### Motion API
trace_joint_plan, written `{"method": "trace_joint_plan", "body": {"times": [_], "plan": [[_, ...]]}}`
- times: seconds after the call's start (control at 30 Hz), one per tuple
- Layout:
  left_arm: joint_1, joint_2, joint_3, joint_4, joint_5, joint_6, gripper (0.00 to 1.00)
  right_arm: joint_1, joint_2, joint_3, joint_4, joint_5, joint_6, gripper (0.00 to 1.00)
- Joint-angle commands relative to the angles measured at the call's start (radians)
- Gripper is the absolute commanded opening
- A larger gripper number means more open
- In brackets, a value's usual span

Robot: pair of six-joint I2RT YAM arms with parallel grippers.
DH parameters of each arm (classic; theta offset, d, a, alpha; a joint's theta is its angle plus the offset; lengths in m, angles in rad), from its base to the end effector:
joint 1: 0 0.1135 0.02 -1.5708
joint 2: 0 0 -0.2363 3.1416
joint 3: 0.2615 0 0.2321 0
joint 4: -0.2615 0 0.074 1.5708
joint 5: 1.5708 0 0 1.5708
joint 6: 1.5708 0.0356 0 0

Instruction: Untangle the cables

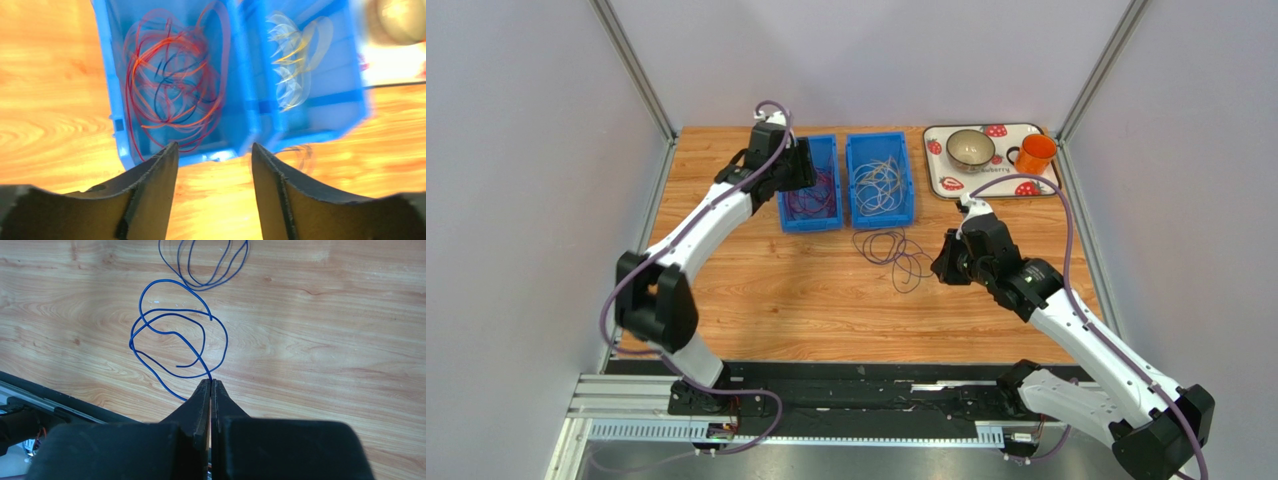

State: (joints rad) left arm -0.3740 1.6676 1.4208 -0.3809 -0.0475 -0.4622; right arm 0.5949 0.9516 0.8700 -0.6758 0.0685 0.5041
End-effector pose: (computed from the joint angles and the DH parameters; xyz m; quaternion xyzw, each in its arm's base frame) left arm 0.3391 -0.1313 0.2878 -0.0500 0.8893 -0.1651 0.4236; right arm 0.1594 0.1049 0.2722 -0.0281 0.9176 0.1797 0.3536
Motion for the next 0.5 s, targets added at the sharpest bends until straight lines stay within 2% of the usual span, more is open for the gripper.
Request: {"method": "trace_joint_plan", "body": {"times": [0.0, 0.13, 0.2, 0.33, 0.47], "plan": [[-0.052, -0.268, -0.159, 0.074, -0.006, 0.025, 0.61, 0.006, 0.009, 0.096, 0.041, 0.004, 0.007, 0.00], [-0.144, -0.463, -0.409, 0.203, 0.069, 0.042, 0.58, 0.006, 0.048, 0.156, 0.025, 0.019, 0.014, 0.00], [-0.186, -0.537, -0.465, 0.258, 0.110, 0.057, 0.58, 0.009, 0.061, 0.173, 0.025, 0.020, 0.017, 0.00], [-0.299, -0.585, -0.575, 0.338, 0.144, 0.079, 0.57, 0.013, 0.091, 0.213, 0.027, 0.010, 0.027, 0.00], [-0.371, -0.572, -0.619, 0.445, 0.161, 0.074, 0.58, 0.016, 0.096, 0.230, 0.027, 0.007, 0.037, 0.00]]}}
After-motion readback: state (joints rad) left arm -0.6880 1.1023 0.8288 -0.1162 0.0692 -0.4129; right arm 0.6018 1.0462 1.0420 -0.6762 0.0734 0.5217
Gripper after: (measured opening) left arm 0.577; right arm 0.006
